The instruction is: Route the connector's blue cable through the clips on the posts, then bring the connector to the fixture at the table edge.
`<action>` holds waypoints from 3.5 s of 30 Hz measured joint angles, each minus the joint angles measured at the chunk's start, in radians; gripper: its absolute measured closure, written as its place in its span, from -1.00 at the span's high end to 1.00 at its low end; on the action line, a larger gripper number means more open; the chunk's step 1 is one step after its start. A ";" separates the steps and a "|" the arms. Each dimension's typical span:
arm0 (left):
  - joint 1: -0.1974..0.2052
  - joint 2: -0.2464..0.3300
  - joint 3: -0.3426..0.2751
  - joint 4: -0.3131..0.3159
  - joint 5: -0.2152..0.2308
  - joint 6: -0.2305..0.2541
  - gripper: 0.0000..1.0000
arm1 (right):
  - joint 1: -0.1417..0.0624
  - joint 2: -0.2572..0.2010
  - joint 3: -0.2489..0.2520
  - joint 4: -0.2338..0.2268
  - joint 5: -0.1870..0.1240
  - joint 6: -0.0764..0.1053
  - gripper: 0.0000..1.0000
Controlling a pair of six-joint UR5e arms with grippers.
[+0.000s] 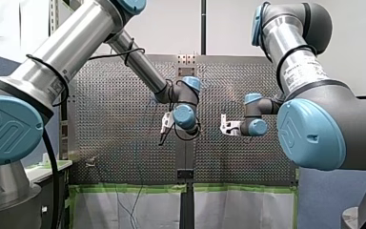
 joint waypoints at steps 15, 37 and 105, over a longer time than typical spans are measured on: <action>-0.038 0.062 -0.066 0.044 0.042 -0.057 1.00 | 0.001 0.000 0.000 0.007 0.002 -0.001 -1.00; -0.061 0.253 -0.257 0.235 -0.017 -0.229 1.00 | 0.004 0.000 0.000 0.011 0.006 -0.003 -1.00; -0.044 0.577 -0.839 0.515 0.026 -0.282 1.00 | -0.016 -0.024 -0.002 0.070 0.050 0.001 -1.00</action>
